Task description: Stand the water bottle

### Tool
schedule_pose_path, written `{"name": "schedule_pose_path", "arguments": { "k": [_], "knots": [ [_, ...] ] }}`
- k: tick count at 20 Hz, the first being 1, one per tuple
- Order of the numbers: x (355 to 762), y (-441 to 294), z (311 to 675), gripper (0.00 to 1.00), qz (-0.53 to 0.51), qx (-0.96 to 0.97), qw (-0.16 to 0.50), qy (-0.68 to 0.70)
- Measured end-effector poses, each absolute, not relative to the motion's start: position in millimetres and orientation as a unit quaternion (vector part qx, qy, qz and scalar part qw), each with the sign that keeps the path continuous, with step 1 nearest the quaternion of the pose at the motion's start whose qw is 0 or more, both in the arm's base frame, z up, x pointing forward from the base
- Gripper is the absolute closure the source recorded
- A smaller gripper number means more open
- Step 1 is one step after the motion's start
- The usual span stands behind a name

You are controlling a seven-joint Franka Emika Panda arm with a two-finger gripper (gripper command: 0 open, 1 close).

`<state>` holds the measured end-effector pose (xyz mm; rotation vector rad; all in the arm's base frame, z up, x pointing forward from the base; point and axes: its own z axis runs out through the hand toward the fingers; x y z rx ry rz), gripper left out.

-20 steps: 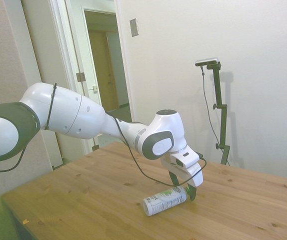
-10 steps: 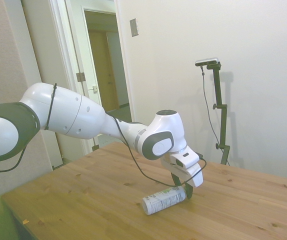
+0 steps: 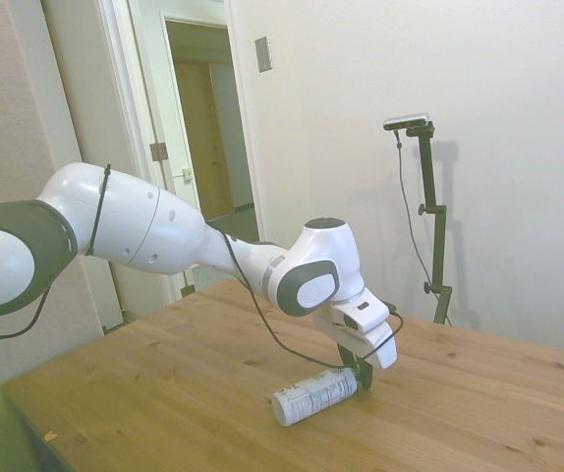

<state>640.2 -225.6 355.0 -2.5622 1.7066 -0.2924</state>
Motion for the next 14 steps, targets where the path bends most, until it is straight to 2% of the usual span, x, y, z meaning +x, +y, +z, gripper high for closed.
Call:
{"name": "schedule_pose_path", "arguments": {
  "k": [14],
  "knots": [
    [632, -167, 438, 1.00, -0.197, -0.829, 0.045, 0.521]
  ]
}}
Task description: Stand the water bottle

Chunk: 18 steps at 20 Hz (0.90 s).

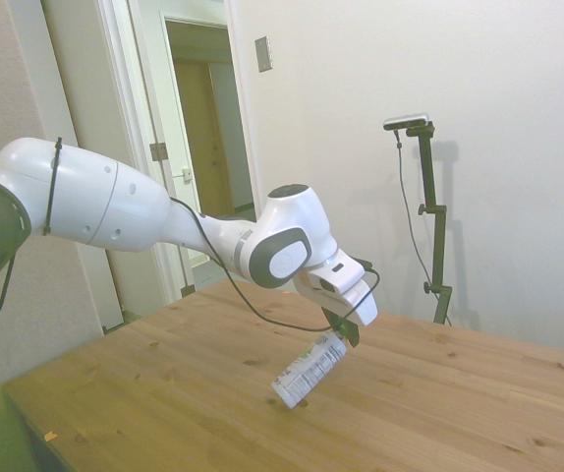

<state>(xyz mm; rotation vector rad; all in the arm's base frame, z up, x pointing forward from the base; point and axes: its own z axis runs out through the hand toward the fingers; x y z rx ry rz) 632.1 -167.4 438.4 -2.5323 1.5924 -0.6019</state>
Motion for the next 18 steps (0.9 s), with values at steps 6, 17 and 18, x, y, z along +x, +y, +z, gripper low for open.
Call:
{"name": "schedule_pose_path", "arguments": {
  "k": [6, 17, 18],
  "knots": [
    [605, -90, 485, 1.00, -0.281, -0.825, 0.038, 0.489],
    [563, 49, 494, 1.00, -0.396, -0.809, 0.027, 0.433],
    [562, 53, 491, 1.00, -0.404, -0.807, 0.027, 0.430]
  ]
}}
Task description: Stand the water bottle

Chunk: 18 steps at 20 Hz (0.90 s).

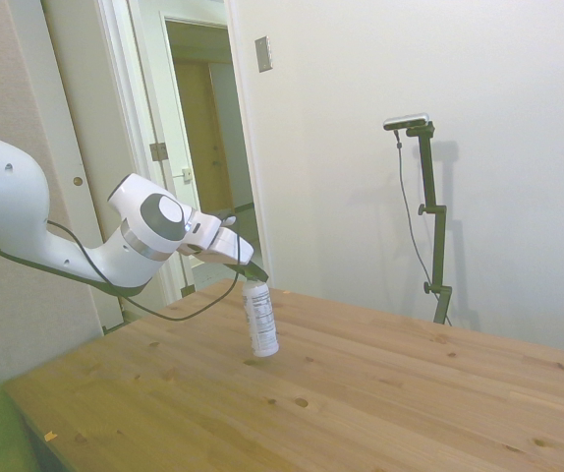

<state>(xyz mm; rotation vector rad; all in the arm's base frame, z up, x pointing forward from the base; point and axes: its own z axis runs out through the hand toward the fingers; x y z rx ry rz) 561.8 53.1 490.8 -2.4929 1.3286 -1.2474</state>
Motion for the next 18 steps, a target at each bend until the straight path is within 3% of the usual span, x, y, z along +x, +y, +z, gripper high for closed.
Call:
{"name": "schedule_pose_path", "arguments": {
  "k": [18],
  "knots": [
    [544, 84, 463, 1.00, -0.445, -0.779, 0.104, 0.429]
  ]
}}
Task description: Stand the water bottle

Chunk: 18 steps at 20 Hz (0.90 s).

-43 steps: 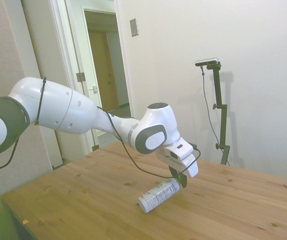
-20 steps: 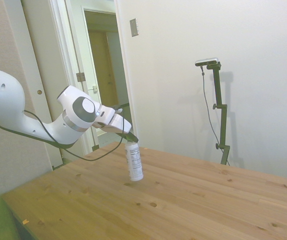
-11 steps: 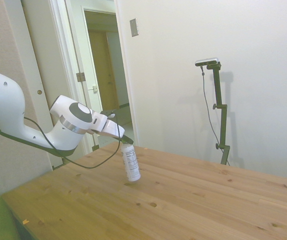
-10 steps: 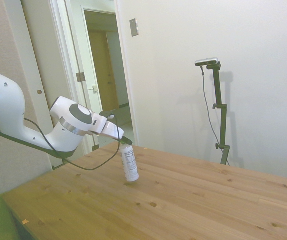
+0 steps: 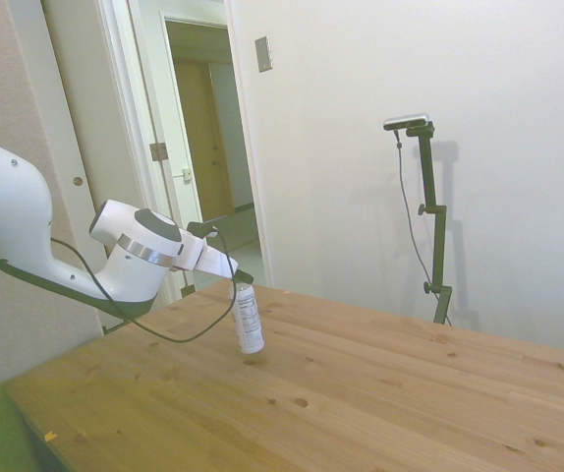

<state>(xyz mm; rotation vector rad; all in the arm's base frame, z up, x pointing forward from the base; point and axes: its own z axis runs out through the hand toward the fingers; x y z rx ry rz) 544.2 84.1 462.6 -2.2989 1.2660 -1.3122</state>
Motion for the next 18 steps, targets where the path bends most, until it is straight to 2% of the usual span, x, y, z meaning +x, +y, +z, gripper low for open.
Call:
{"name": "schedule_pose_path", "arguments": {
  "k": [8, 9, 18],
  "knots": [
    [544, 85, 446, 1.00, -0.447, -0.774, 0.107, 0.435],
    [544, 84, 446, 0.00, -0.447, -0.773, 0.108, 0.437],
    [544, 79, 445, 0.00, -0.446, -0.770, 0.106, 0.444]
  ]
}}
